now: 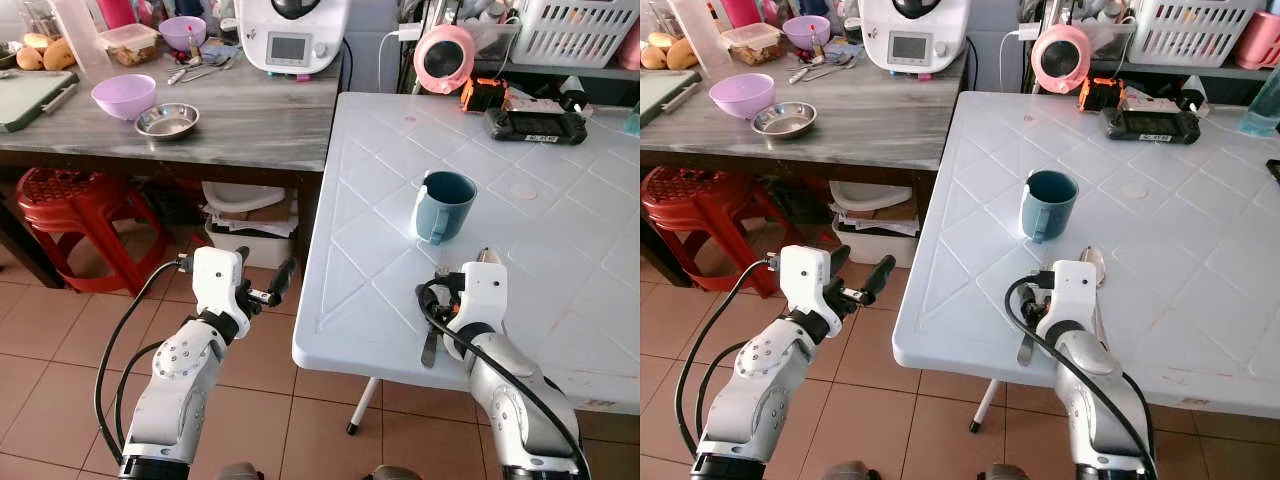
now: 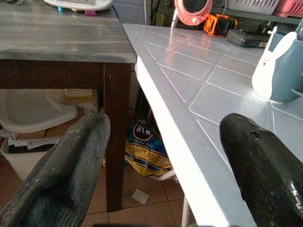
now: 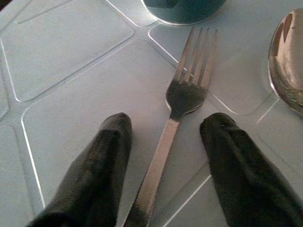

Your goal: Setting the table

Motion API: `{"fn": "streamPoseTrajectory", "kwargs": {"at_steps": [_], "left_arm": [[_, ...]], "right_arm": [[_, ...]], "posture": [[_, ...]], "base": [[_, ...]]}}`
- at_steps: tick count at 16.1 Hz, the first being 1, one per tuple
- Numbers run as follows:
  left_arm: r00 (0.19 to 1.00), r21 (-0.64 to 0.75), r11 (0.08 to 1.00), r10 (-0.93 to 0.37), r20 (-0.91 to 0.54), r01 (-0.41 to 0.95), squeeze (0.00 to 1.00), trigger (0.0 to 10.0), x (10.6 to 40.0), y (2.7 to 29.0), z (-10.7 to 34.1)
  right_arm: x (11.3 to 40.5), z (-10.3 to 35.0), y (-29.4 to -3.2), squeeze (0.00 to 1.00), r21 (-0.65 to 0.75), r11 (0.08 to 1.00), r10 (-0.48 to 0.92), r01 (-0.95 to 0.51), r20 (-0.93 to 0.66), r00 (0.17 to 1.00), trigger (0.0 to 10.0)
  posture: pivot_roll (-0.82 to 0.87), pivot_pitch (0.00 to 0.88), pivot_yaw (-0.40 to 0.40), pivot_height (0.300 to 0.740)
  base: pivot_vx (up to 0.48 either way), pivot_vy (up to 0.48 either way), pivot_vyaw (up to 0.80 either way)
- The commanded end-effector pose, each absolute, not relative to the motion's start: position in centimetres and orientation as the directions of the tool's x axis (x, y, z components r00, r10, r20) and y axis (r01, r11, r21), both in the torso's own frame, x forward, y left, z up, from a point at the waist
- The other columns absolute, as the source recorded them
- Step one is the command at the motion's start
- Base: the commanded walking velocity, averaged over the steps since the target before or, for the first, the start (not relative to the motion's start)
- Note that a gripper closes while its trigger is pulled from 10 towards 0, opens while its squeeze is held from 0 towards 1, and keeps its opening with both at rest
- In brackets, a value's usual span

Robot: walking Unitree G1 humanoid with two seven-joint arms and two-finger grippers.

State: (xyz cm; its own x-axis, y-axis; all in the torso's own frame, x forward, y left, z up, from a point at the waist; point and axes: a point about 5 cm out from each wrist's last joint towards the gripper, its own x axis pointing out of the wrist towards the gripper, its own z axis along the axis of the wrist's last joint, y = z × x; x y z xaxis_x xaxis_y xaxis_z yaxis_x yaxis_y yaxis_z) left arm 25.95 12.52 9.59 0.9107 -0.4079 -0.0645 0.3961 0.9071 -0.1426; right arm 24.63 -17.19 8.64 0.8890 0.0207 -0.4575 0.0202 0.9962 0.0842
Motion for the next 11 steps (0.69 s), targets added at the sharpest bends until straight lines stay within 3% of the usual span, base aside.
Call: {"fn": "streamPoseTrajectory", "kwargs": {"at_steps": [1, 11], "left_arm": [[0.908, -0.133, 0.906, -0.414, -0.067, 0.403, 0.0, 10.0, 26.0, 12.4, 9.7], [0.905, -0.133, 0.903, -0.42, -0.07, 0.409, 0.0, 10.0, 25.7, 12.3, 9.6]], "right_arm": [[23.9, 6.8, -17.4, 0.0, 0.098, 0.995, 0.029, 0.032, -0.565, 0.824, 0.0], [23.3, 5.6, -18.1, 0.0, 0.124, 0.99, 0.033, 0.061, -0.64, 0.768, 0.0]], "posture": [[-0.05, 0.0, 0.018, 0.74], [-0.04, 0.0, 0.007, 0.74]], "base": [[0.0, 0.0, 0.0], [0.0, 0.0, 0.0]]}}
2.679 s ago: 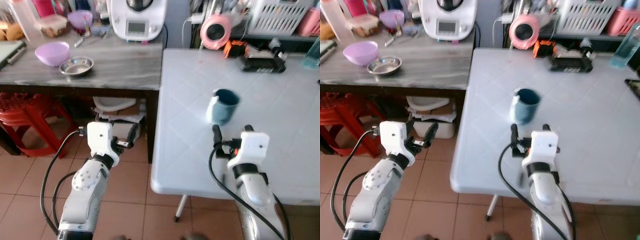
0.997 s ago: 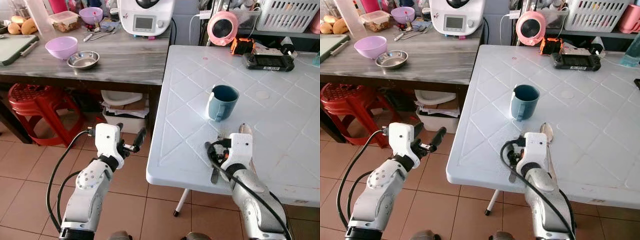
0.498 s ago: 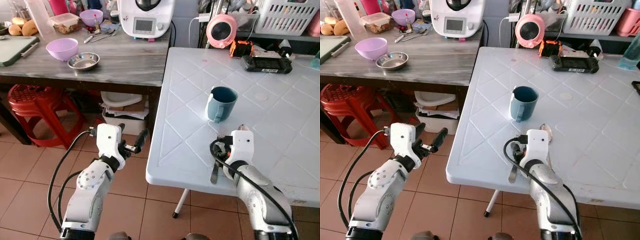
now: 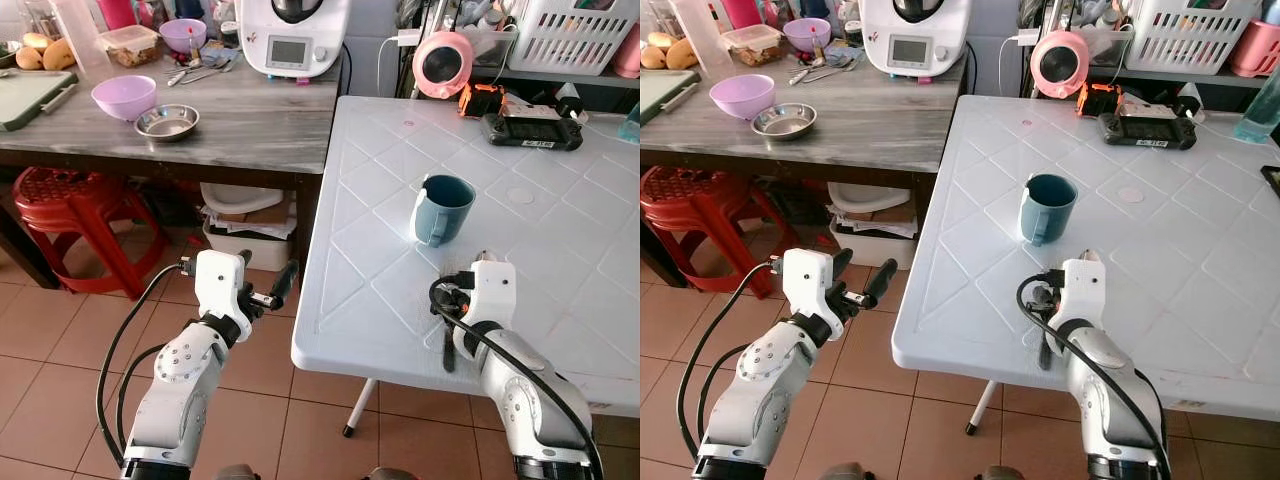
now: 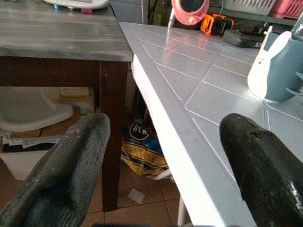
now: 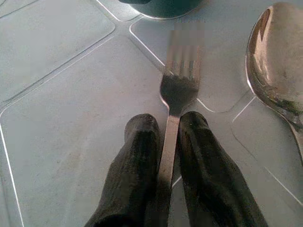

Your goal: Setting the table

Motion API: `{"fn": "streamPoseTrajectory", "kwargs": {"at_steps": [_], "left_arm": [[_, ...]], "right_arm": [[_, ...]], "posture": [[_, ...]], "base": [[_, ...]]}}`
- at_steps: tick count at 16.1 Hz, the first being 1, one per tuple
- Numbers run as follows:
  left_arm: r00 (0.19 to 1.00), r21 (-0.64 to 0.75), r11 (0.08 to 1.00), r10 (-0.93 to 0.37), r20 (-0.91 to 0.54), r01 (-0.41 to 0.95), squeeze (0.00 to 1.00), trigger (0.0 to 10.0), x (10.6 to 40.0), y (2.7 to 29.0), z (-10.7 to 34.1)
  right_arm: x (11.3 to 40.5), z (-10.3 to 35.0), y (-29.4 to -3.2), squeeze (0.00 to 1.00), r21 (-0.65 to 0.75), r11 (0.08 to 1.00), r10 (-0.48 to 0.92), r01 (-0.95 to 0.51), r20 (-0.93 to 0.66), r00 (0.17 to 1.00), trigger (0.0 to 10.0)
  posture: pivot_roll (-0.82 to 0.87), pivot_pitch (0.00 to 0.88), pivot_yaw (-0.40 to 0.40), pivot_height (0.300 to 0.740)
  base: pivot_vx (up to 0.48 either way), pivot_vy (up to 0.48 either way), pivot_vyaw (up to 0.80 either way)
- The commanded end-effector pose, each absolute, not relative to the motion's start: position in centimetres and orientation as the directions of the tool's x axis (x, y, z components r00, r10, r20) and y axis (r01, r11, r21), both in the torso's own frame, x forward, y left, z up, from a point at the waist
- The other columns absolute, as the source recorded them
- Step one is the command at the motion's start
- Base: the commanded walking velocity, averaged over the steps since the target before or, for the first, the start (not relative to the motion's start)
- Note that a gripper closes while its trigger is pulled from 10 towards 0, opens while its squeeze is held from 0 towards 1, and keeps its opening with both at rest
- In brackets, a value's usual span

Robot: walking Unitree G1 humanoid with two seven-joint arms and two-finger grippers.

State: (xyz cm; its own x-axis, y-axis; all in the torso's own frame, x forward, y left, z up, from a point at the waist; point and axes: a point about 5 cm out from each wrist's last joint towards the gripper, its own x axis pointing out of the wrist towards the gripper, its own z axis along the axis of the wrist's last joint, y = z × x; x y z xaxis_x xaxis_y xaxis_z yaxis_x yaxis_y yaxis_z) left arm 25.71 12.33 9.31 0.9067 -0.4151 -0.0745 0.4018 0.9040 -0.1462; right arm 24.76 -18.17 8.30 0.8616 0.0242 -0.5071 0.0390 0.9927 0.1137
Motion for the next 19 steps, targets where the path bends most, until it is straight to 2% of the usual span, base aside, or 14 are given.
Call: {"fn": "streamPoseTrajectory", "kwargs": {"at_steps": [1, 6, 9, 10, 11, 12, 19], "left_arm": [[0.905, -0.134, 0.903, -0.42, -0.07, 0.409, 0.0, 10.0, 25.7, 12.3, 9.6], [0.902, -0.144, 0.898, -0.427, -0.06, 0.416, 0.0, 10.0, 25.7, 12.1, 9.8], [0.921, -0.139, 0.92, -0.38, -0.085, 0.366, 0.0, 10.0, 25.9, 12.6, 9.4], [0.928, -0.147, 0.927, -0.359, -0.096, 0.344, 0.0, 10.0, 26.1, 12.9, 9.2], [0.929, -0.135, 0.929, -0.358, -0.091, 0.344, 0.0, 10.0, 26.2, 13.0, 9.3], [0.928, -0.132, 0.927, -0.364, -0.078, 0.352, 0.0, 10.0, 26.3, 13.1, 9.4], [0.939, -0.127, 0.936, -0.338, -0.06, 0.329, 0.0, 10.0, 26.8, 13.4, 9.8]], "right_arm": [[23.2, 5.4, -18.2, 0.0, 0.129, 0.988, 0.023, 0.08, -0.647, 0.762, 0.0], [22.8, 5.4, -18.0, 0.0, 0.165, 0.977, 0.008, 0.132, -0.656, 0.755, 0.0], [22.3, 5.1, -17.3, 0.0, 0.203, 0.97, 0.037, 0.133, -0.664, 0.747, 0.0], [22.5, 5.3, -16.9, 0.0, 0.215, 0.97, 0.06, 0.109, -0.653, 0.755, 0.7], [22.7, 5.4, -16.7, 0.0, 0.225, 0.969, 0.068, 0.106, -0.65, 0.757, 2.6], [22.9, 5.5, -16.5, 0.0, 0.223, 0.971, 0.079, 0.089, -0.645, 0.76, 10.0], [23.3, 5.7, -16.1, 0.0, 0.197, 0.98, 0.095, 0.038, -0.621, 0.778, 10.0]], "posture": [[-0.04, 0.0, 0.008, 0.74], [-0.04, 0.0, 0.011, 0.74], [-0.04, 0.0, 0.01, 0.74], [-0.04, 0.0, 0.009, 0.74], [-0.04, 0.0, 0.008, 0.74], [-0.04, 0.0, 0.005, 0.74], [-0.04, 0.0, 0.004, 0.74]], "base": [[0.0, 0.0, 0.0], [0.0, 0.0, 0.0], [0.0, 0.0, 0.0], [0.0, 0.0, 0.0], [0.0, 0.0, 0.0], [0.0, 0.0, 0.0], [0.0, 0.369, 0.0]]}}
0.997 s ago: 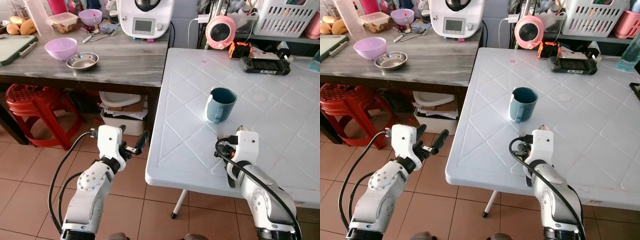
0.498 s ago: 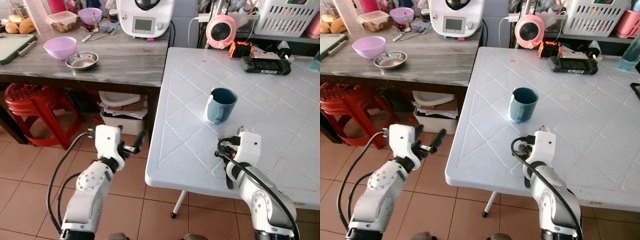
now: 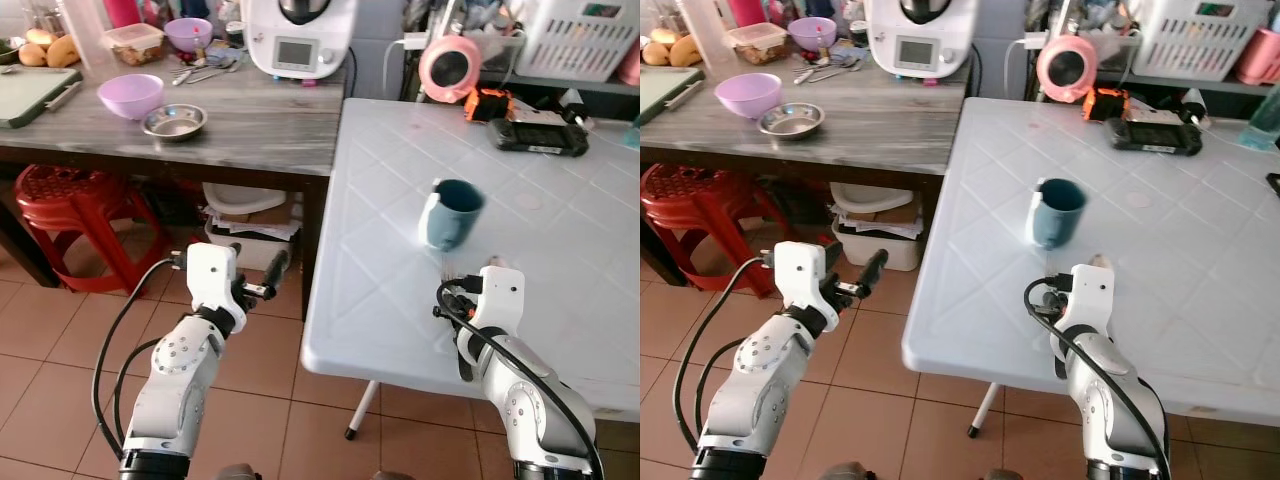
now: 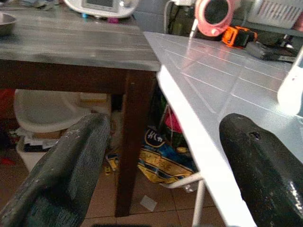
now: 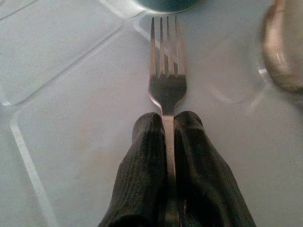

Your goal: Setting the table

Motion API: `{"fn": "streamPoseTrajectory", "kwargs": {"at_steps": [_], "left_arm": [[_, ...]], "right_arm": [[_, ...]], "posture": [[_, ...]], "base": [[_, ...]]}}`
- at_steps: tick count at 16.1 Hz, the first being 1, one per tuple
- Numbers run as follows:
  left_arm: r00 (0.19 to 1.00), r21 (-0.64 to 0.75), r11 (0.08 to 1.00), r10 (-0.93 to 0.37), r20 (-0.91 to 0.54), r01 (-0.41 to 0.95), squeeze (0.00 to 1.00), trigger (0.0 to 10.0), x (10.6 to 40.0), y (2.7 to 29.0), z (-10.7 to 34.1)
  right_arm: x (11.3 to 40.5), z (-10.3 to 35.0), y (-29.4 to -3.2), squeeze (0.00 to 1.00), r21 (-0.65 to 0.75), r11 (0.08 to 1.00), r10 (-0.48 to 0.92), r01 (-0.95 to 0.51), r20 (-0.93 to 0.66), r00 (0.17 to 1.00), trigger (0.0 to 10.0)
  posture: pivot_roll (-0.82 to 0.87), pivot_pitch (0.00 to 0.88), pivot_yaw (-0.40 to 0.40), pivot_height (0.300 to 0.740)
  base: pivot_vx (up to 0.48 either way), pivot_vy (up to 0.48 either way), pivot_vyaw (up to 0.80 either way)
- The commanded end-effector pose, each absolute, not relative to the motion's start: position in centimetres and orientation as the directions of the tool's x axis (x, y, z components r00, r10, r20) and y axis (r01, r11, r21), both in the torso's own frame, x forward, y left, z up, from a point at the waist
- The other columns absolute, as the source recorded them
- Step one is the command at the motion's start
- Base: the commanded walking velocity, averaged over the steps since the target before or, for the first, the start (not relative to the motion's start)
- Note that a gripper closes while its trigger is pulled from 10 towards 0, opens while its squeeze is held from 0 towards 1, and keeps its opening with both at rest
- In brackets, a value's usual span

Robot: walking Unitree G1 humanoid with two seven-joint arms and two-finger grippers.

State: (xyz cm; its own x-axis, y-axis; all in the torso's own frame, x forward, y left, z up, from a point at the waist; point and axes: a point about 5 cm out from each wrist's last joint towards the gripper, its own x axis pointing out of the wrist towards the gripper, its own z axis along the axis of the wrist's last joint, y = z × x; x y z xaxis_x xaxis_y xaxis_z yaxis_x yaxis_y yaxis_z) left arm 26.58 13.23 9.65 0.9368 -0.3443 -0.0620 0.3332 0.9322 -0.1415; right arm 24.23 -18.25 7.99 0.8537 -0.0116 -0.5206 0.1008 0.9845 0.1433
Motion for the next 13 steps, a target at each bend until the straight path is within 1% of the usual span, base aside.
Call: {"fn": "streamPoseTrajectory", "kwargs": {"at_steps": [1, 2, 6, 8, 11, 12, 13], "left_arm": [[0.938, -0.126, 0.935, -0.341, -0.057, 0.332, 0.0, 10.0, 26.9, 13.4, 9.8], [0.939, -0.128, 0.935, -0.339, -0.057, 0.33, 0.0, 10.0, 26.9, 13.4, 9.8], [0.94, -0.125, 0.936, -0.337, -0.055, 0.328, 0.0, 10.0, 26.9, 13.3, 9.7], [0.955, -0.082, 0.953, -0.295, -0.024, 0.292, 0.0, 10.0, 27.2, 13.5, 10.0], [0.965, -0.09, 0.961, -0.261, 0.0, 0.26, 0.0, 10.0, 27.5, 13.9, 10.4], [0.972, -0.09, 0.968, -0.236, 0.016, 0.236, 0.0, 10.0, 27.8, 14.1, 10.6], [0.974, -0.089, 0.97, -0.226, 0.019, 0.227, 0.0, 10.0, 28.0, 14.2, 10.7]], "right_arm": [[23.3, 5.7, -15.8, 0.0, 0.208, 0.978, 0.109, 0.027, -0.617, 0.779, 10.0], [23.4, 5.7, -15.7, 0.0, 0.226, 0.973, 0.112, 0.037, -0.614, 0.781, 10.0], [24.1, 5.7, -15.9, 0.0, 0.205, 0.978, 0.088, 0.041, -0.582, 0.809, 10.0], [25.0, 7.0, -16.4, 0.0, 0.121, 0.993, 0.047, 0.014, -0.485, 0.874, 10.0], [26.0, 8.3, -16.8, 0.0, 0.056, 0.998, 0.021, 0.0, -0.378, 0.926, 10.0], [26.5, 9.3, -16.7, 0.0, 0.04, 0.999, 0.024, -0.013, -0.303, 0.953, 10.0], [26.6, 9.7, -16.6, 0.0, 0.045, 0.999, 0.022, -0.01, -0.277, 0.961, 10.0]], "posture": [[-0.04, 0.0, 0.002, 0.74], [-0.04, 0.0, 0.002, 0.74], [-0.04, 0.0, -0.001, 0.74], [-0.04, 0.0, 0.0, 0.74], [-0.04, 0.0, -0.001, 0.74], [-0.04, 0.0, -0.003, 0.74], [-0.04, 0.0, -0.005, 0.74]], "base": [[0.0, 0.48, 0.0], [0.0, 0.48, 0.0], [0.0, 0.48, 0.0], [0.0, 0.48, 0.0], [0.0, 0.479, 0.0], [0.0, 0.476, 0.0], [0.0, 0.476, 0.0]]}}
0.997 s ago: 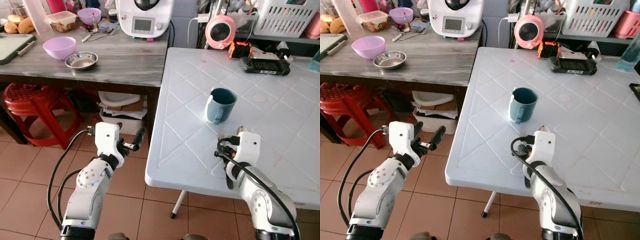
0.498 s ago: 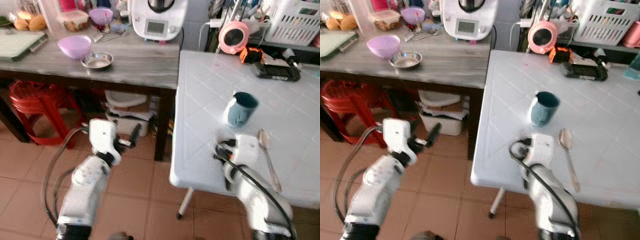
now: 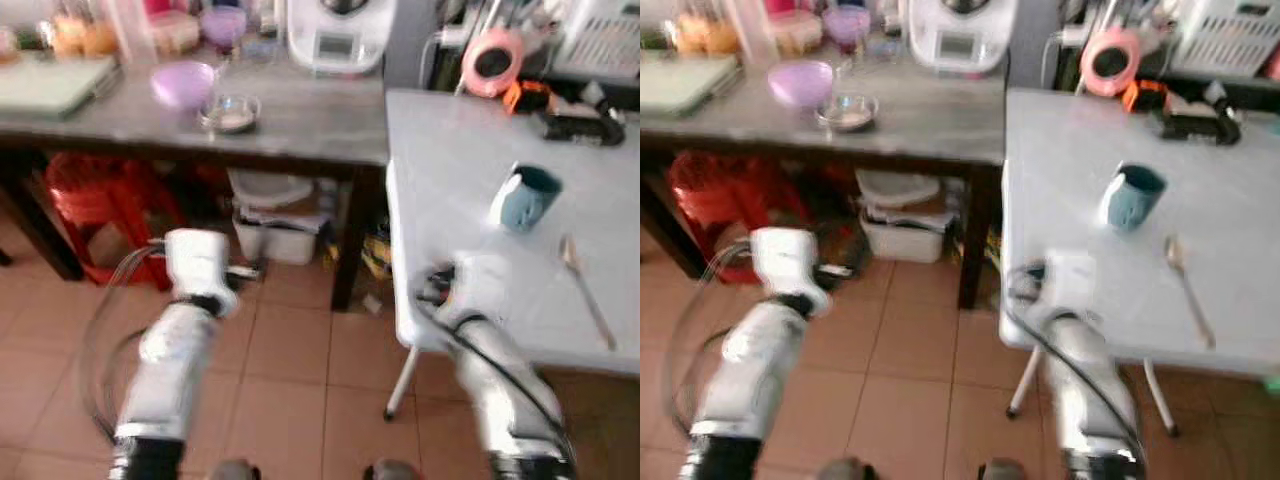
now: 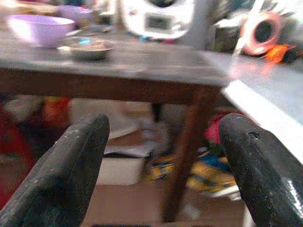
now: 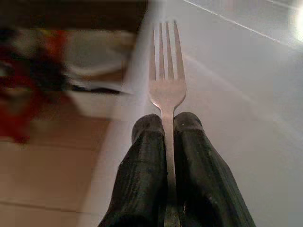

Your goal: Setting the table

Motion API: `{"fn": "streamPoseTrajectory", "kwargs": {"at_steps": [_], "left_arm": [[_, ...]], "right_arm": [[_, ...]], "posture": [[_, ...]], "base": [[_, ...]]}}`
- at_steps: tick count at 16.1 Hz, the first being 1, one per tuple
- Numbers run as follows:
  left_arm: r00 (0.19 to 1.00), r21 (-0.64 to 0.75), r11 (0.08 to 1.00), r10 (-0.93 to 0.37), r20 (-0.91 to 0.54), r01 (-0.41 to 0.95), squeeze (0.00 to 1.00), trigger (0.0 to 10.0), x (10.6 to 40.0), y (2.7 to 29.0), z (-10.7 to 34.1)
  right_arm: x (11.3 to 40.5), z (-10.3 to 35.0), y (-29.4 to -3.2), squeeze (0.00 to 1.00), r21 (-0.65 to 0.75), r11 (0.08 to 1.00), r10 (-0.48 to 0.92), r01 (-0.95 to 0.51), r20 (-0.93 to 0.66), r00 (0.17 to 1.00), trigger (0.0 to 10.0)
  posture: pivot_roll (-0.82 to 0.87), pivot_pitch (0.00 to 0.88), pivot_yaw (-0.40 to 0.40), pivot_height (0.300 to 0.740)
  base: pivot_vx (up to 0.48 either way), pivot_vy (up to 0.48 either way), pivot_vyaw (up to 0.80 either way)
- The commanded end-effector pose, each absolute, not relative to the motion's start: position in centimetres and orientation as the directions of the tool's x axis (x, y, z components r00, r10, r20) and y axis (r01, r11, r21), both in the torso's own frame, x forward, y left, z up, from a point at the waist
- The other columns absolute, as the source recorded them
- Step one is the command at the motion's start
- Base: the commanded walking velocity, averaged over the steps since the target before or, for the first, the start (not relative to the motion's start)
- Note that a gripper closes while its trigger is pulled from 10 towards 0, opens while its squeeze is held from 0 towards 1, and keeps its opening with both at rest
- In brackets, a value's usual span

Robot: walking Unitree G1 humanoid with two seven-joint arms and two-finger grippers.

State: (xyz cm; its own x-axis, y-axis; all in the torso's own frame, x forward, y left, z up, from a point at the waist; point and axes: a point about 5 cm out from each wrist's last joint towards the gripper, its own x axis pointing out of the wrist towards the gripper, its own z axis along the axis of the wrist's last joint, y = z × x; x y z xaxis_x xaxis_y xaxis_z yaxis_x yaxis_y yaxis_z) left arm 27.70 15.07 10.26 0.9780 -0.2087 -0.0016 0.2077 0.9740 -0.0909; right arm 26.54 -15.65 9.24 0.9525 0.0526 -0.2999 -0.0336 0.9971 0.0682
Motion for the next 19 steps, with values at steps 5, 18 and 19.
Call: {"fn": "streamPoseTrajectory", "kwargs": {"at_steps": [5, 18, 19], "left_arm": [[0.985, -0.048, 0.984, -0.168, 0.043, 0.17, 0.0, 10.0, 28.5, 14.5, 10.6], [0.972, -0.082, 0.97, -0.224, 0.066, 0.229, 0.0, 10.0, 29.1, 13.5, 10.7], [0.97, -0.082, 0.968, -0.231, 0.07, 0.237, 0.0, 10.0, 29.0, 13.4, 10.7]], "right_arm": [[27.4, 11.0, -17.1, 0.0, -0.065, 0.997, -0.048, 0.04, -0.124, 0.991, 10.0], [28.1, 11.3, -17.8, 0.0, -0.148, 0.985, -0.091, 0.086, -0.029, 0.995, 10.0], [28.1, 11.3, -17.8, 0.0, -0.148, 0.985, -0.09, 0.085, -0.025, 0.996, 10.0]], "posture": [[-0.04, 0.0, -0.005, 0.74], [-0.04, 0.0, -0.006, 0.74], [-0.04, 0.0, -0.006, 0.74]], "base": [[0.0, 0.474, 0.0], [0.331, 0.172, 0.0], [0.48, 0.0, 0.0]]}}
